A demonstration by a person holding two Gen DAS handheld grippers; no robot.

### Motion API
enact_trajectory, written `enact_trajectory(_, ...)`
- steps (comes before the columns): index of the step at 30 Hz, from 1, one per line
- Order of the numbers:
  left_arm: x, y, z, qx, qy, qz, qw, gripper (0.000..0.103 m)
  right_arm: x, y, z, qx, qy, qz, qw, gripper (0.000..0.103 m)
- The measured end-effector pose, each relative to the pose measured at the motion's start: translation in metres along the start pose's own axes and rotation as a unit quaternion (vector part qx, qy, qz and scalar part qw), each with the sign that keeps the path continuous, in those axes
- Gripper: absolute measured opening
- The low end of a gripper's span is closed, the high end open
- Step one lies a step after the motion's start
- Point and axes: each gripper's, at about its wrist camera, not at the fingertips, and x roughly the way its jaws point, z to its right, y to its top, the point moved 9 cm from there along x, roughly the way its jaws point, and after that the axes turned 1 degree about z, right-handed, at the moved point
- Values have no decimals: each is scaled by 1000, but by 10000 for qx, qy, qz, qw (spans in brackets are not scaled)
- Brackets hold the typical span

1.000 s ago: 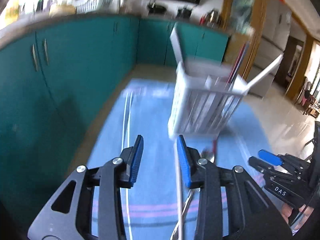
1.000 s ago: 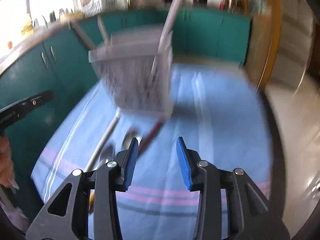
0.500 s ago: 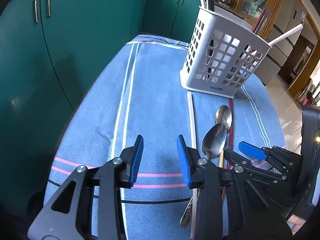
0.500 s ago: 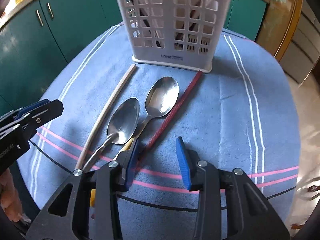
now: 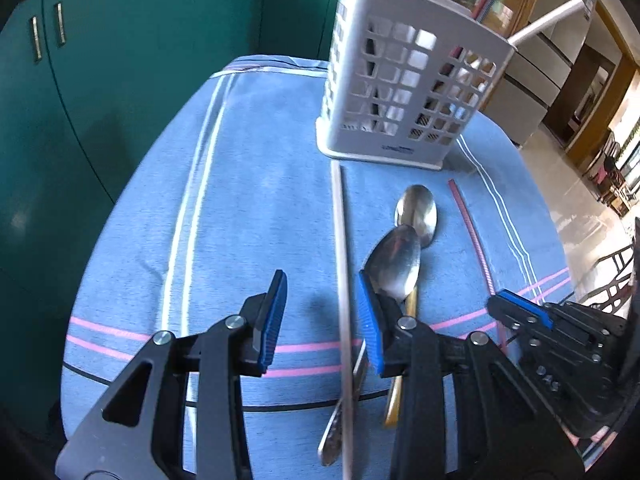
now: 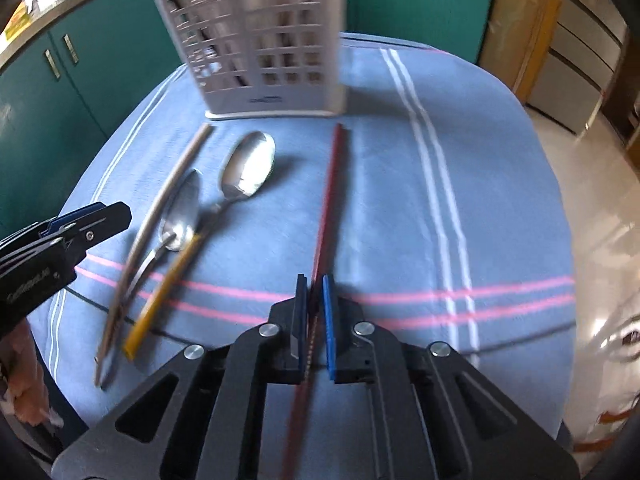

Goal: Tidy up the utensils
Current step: 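Move the left tool over the white chopstick while the right tool moves over the dark red chopstick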

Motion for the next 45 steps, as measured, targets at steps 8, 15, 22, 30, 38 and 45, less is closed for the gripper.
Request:
enact_trajectory(8, 8, -8, 3, 103, 96, -138, 9998, 35, -7, -9, 14, 197, 3, 26, 9998, 9)
enact_trajectory(15, 11, -10, 3, 294, 253, -191, 9991, 27, -7, -9, 9, 126, -69, 100, 9998, 18)
enact_trajectory(22, 9, -14, 0, 251, 210, -222, 9992, 6, -7, -10, 6, 34, 22, 120, 9999, 7)
enact_trajectory(30, 0, -26, -2, 209, 75, -343, 9992, 6, -14, -23, 2, 25, 446, -51, 9990, 6)
enact_trajectory(38, -15, -39, -3, 132, -46, -477, 9988, 9, -23, -35, 6, -89, 458, -176, 9988, 20)
enact_trajectory(45, 15, -4, 1, 253, 62, -497, 9984, 17, -10, -9, 6, -131, 270, -44, 9995, 23)
